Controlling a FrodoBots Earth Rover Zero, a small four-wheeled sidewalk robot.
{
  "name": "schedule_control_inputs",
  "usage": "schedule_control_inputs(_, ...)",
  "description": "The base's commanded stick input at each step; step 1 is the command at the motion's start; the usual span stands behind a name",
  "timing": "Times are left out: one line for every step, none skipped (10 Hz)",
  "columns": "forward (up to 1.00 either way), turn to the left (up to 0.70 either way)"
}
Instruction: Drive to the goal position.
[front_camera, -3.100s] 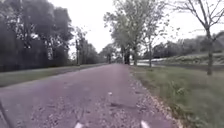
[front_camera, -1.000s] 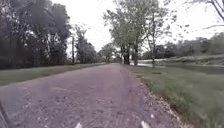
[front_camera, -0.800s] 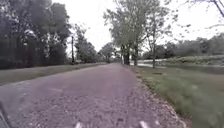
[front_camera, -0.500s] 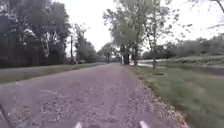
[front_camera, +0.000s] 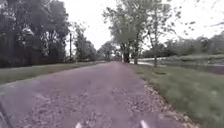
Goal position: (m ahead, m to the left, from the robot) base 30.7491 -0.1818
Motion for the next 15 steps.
schedule_control_inputs(0.7,0.0)
schedule_control_inputs(0.7,0.0)
schedule_control_inputs(0.7,0.0)
schedule_control_inputs(0.7,0.0)
schedule_control_inputs(0.7,0.0)
schedule_control_inputs(0.7,0.0)
schedule_control_inputs(0.7,0.0)
schedule_control_inputs(0.7,0.0)
schedule_control_inputs(0.7,0.0)
schedule_control_inputs(0.7,0.0)
schedule_control_inputs(0.7,0.0)
schedule_control_inputs(0.7,0.0)
schedule_control_inputs(0.7,0.0)
schedule_control_inputs(0.7,0.0)
schedule_control_inputs(0.7,0.0)
